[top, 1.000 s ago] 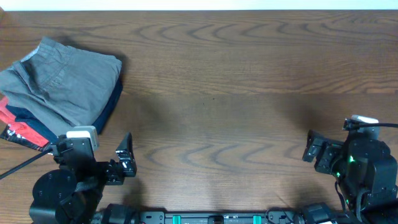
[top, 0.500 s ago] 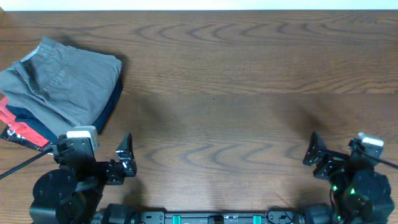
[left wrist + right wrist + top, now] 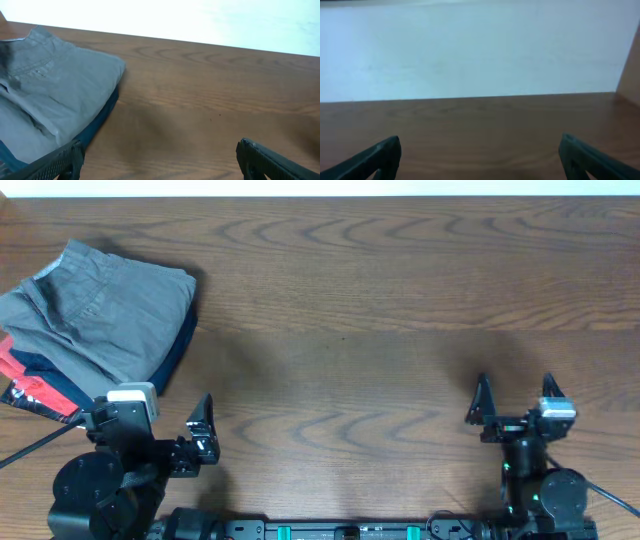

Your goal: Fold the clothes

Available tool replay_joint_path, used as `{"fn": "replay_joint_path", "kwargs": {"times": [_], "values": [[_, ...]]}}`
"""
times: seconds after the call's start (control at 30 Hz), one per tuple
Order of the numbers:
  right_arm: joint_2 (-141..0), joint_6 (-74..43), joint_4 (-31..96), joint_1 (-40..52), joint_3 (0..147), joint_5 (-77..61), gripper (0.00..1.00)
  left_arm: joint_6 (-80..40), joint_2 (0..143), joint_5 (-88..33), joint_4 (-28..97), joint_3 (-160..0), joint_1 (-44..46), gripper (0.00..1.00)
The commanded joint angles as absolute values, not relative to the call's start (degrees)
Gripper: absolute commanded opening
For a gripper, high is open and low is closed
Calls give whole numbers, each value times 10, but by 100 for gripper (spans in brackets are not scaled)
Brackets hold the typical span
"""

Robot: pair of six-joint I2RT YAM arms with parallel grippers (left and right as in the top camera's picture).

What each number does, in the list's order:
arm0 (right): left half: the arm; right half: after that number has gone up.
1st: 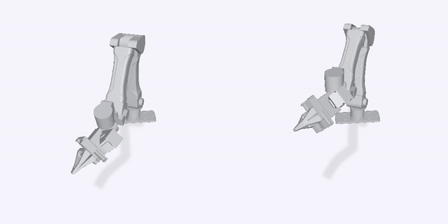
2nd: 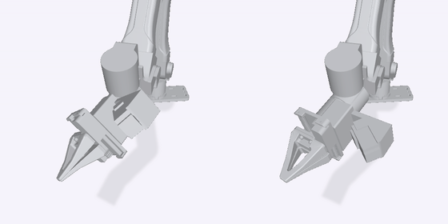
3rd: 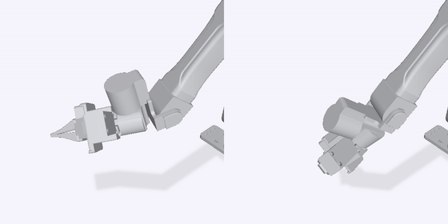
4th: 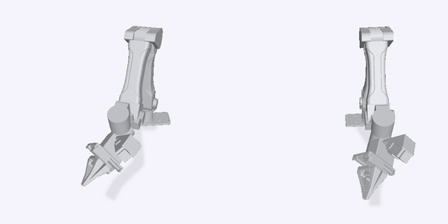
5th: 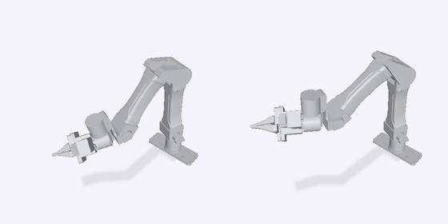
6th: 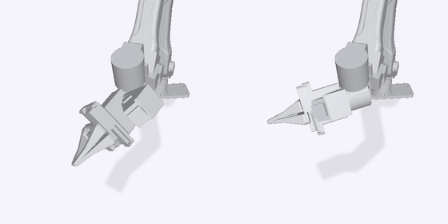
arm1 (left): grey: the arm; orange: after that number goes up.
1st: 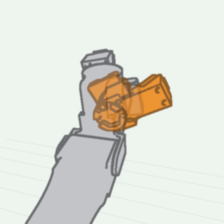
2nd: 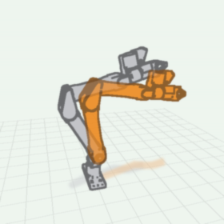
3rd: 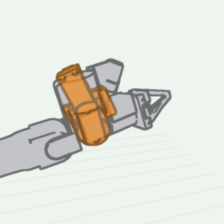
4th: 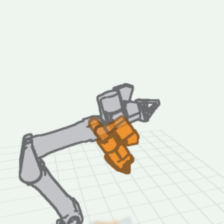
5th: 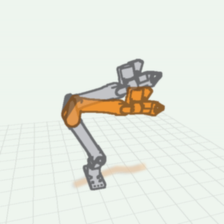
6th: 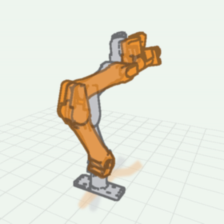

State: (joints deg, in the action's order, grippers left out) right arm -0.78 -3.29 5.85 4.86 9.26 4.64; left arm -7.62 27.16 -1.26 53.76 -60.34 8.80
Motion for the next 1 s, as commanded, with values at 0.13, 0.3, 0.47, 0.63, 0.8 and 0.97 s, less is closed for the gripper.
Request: {"fn": "replay_joint_path", "kwargs": {"times": [0.13, 0.3, 0.47, 0.63, 0.8, 0.97], "values": [[-3, 25, -26, 24, 6, 14, 99, -71, 270, -8, 537, -601, 90, 98], [-3, 35, 43, 7, 3, -33, 99, -71, 270, -8, 537, -601, 90, 98], [-3, 35, 41, 7, 3, -30, 99, -71, 270, -8, 537, -601, 90, 98], [-3, 35, 41, 7, 3, -30, 99, -71, 270, -8, 537, -601, 90, 98], [-3, 35, 41, 7, 3, -30, 99, -71, 270, -8, 537, -601, 90, 98], [-3, 35, 41, 7, 3, -30, 99, -71, 270, -8, 537, -601, 90, 98]]}}
